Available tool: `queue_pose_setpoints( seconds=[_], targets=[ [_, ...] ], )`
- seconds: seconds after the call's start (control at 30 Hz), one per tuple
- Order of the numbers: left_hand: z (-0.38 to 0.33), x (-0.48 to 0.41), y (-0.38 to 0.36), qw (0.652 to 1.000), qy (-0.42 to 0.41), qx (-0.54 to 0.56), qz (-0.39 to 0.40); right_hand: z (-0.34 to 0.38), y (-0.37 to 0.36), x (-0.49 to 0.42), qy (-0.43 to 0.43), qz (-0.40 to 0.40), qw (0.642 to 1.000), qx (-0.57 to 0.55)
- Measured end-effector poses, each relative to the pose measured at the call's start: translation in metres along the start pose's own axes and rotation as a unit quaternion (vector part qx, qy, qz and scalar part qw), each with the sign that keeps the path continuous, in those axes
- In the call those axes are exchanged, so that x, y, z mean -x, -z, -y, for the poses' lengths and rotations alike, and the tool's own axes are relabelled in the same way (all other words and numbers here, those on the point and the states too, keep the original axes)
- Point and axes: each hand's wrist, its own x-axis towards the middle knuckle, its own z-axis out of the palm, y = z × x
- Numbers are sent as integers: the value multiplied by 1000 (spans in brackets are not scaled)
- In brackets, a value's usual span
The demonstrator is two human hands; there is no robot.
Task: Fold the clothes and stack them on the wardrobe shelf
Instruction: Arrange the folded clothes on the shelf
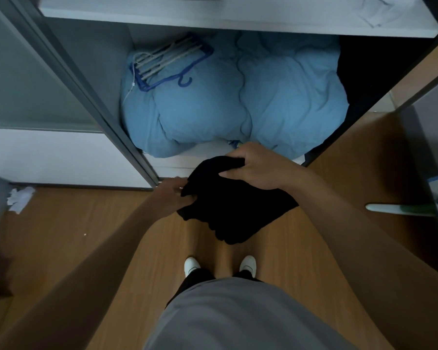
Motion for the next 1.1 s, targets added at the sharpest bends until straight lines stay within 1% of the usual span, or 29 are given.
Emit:
queue_pose_setpoints(
  seconds=[0.1,0.17,0.23,0.3,0.33,0.4,0.5,0.57,0.63,0.73,0.83,0.9,1.0,1.1],
  targets=[
    [5,-2,-21,999,20,-28,-19,1,0,2,-11,15,1000,-19],
    [8,-5,-28,998,33,-31,-45,1,1,4,-25,50,998,-25],
    [15,-9,-27,996,44,-10,-78,1,4,6,-44,93,995,-18],
    [17,-10,-18,990,74,19,-121,-2,8,7,-61,118,991,-6],
    [15,-10,-13,985,75,45,-150,-3,9,7,-66,126,990,-2],
    [9,-10,-4,975,56,90,-196,-4,9,8,-71,136,988,-5],
    [-1,-15,3,964,56,143,-217,-4,10,9,-89,128,987,-31],
    [-8,-18,4,960,72,159,-217,-4,11,8,-105,112,987,-56],
    [-13,-20,4,959,69,163,-221,-3,11,9,-104,106,986,-72],
    [-29,-25,6,965,47,139,-219,1,7,9,-82,129,986,-67],
    [-43,-30,7,980,26,89,-177,9,2,6,-69,130,986,-83],
    [-47,-33,7,987,29,78,-140,12,0,3,-57,129,986,-89],
    [-54,-33,7,989,61,94,-97,17,1,0,-43,133,987,-77],
    [-55,-28,7,982,119,119,-86,18,3,-2,-38,131,989,-57]
  ],
)
